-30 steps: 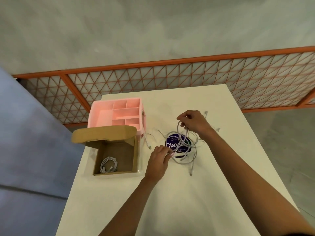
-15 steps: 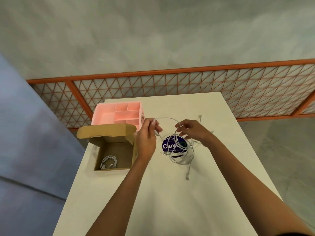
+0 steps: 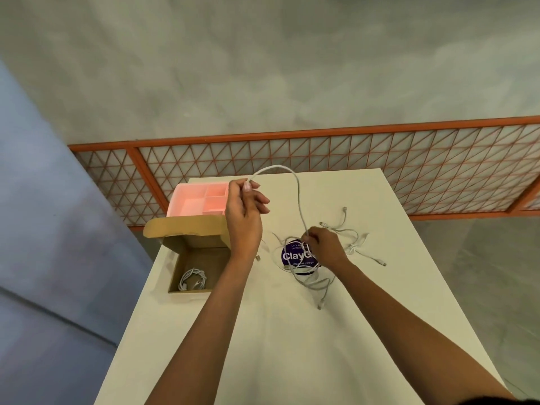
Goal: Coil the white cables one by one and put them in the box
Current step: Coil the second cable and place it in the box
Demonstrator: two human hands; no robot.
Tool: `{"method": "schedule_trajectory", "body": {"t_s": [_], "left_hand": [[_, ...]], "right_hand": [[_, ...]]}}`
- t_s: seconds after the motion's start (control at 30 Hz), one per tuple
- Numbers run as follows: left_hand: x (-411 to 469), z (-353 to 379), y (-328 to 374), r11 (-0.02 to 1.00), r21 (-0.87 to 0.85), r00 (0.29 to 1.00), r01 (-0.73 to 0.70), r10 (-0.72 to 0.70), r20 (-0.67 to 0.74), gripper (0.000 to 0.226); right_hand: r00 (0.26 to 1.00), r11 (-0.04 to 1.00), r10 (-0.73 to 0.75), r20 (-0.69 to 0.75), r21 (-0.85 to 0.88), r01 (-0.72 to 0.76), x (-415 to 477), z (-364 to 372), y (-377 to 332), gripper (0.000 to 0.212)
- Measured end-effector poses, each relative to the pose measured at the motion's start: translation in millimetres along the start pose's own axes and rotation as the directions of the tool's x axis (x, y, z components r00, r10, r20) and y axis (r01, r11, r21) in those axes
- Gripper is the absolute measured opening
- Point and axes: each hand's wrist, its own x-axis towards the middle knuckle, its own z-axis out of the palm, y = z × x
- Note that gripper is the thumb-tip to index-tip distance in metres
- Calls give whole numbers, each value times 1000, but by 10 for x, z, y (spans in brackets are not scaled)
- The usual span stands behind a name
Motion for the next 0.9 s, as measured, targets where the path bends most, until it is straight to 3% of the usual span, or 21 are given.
{"method": "schedule_trajectory", "body": {"t_s": [0.17,0.37,0.5,0.7,0.9], "left_hand": [[-147,-114,-269,991,110,997,82,-82,0,19],[-232,-123,-463,953,194,963,235,-255,87,15],[-276,-36,-538,932,257,938,257,-304,164,14],[-283,144,-483,931,240,905,275,-335,262,30],[-201,294,-393,954,133,926,268,-293,239,11]], "right_hand": [[973,977,-127,-195,146,157,122,-363,-421,19],[965,885,-187,-183,395,246,191,-701,-828,20],[969,773,-203,-141,585,247,166,-796,-1003,23],[973,558,-230,18,821,117,125,-832,-1200,17],[961,510,-231,149,860,-11,59,-757,-1183,15]]}}
